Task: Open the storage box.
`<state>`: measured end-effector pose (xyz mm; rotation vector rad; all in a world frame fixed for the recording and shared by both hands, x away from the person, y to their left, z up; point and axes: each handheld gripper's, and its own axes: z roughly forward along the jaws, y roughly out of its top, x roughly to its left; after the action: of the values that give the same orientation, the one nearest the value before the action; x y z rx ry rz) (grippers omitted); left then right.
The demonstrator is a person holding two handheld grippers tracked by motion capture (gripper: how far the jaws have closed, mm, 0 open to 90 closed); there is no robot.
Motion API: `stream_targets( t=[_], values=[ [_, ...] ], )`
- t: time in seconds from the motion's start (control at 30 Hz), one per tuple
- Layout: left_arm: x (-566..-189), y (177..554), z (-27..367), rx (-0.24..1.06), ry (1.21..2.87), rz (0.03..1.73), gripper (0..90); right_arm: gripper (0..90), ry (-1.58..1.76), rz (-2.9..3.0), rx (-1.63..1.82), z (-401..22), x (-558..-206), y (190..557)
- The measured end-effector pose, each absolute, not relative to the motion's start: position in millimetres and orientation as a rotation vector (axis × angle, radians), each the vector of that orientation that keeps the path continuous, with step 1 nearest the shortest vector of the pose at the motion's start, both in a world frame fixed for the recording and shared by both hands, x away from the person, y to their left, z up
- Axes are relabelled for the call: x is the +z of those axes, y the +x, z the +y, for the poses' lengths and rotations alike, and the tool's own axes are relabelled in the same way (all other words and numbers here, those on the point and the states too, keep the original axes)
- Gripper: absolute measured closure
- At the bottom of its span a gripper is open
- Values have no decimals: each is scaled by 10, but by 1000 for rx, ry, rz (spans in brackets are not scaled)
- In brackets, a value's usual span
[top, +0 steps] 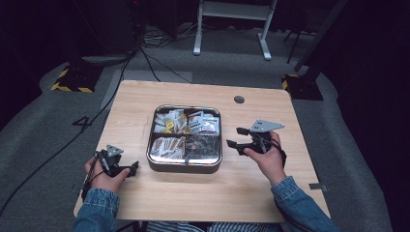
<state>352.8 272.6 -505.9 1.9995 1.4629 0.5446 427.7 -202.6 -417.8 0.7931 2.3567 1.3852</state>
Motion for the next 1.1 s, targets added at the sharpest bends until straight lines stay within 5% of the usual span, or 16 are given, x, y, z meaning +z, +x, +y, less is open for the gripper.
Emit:
stream_targets(
  t=[0.67,1.1],
  values=[
    [-5058,3536,2721,535,2001,1461,51,284,692,2467,1390,-1431,-3883,4548],
    [-5058,3540,2721,534,2003,1458,50,254,678,2560,1358,-949,-4017,4758]
  ],
)
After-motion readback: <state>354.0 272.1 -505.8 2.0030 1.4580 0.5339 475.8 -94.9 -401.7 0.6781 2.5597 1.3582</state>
